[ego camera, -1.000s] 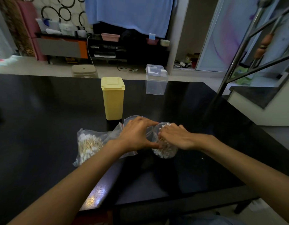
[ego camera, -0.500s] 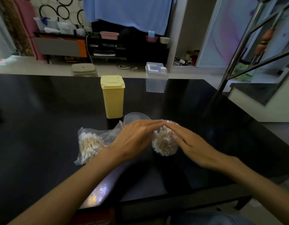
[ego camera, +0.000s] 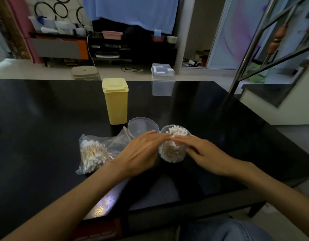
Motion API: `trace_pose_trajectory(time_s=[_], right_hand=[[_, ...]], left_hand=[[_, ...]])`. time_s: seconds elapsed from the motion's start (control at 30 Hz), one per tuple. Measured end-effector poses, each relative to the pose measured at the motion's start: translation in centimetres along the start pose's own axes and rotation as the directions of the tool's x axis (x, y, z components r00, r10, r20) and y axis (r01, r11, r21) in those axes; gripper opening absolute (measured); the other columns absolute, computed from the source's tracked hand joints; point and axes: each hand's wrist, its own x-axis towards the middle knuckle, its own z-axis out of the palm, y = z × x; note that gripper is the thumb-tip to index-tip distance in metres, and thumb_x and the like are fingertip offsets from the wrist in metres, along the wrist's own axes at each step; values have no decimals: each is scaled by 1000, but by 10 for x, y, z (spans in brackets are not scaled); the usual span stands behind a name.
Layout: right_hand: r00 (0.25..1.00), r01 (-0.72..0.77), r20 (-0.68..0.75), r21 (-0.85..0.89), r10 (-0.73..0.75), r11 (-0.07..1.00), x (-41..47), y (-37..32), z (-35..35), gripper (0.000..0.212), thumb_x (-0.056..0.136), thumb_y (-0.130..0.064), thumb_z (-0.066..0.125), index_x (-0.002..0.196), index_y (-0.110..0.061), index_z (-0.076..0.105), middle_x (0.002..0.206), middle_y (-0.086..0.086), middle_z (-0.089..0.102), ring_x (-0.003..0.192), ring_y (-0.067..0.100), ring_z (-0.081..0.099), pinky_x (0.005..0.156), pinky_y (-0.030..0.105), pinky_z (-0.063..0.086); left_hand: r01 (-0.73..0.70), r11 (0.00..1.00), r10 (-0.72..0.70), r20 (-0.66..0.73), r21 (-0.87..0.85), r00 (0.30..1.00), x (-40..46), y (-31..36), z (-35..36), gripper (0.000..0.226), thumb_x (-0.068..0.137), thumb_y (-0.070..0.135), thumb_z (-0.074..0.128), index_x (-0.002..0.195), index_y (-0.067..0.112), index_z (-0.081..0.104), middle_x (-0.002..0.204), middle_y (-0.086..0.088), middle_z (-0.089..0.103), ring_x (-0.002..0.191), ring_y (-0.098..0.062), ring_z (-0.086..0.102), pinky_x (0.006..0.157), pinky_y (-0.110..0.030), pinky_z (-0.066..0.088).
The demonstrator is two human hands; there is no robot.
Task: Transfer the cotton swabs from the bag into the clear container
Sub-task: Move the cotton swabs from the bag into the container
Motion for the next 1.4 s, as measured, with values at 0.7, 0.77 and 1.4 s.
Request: trace_pose_trajectory(time_s=[0.7,0.77,1.4], right_hand=[[954,126,-245,-190,-171,974,-8,-13,9,48,94,-35,41,141,-23,40,142,-7,47,128,2,43,107,22,36],[952,176,-178,-346,-249,921,-10,-12,18,51,93,-33,34,141,-18,40,143,-2,47,129,7,45,107,25,37],[910,-95,-414,-221,-5,971,57,-34,18,47,90,-14,58,136,-16,47,140,3,48,130,17,43,107,29,34]], left_hand=[[180,980,-187,90,88,978,21,7,-8,62,88,15,46,147,20,29,154,3,30,144,-9,17,119,-27,7],[196,978,-200,61,66,978,14,7,-11,64,86,9,46,147,20,29,154,3,29,144,-9,18,119,-28,10],[656,753,-658,-85,-50,748,-90,-70,-65,41,91,14,53,131,21,52,139,0,50,129,-19,43,105,-34,35]])
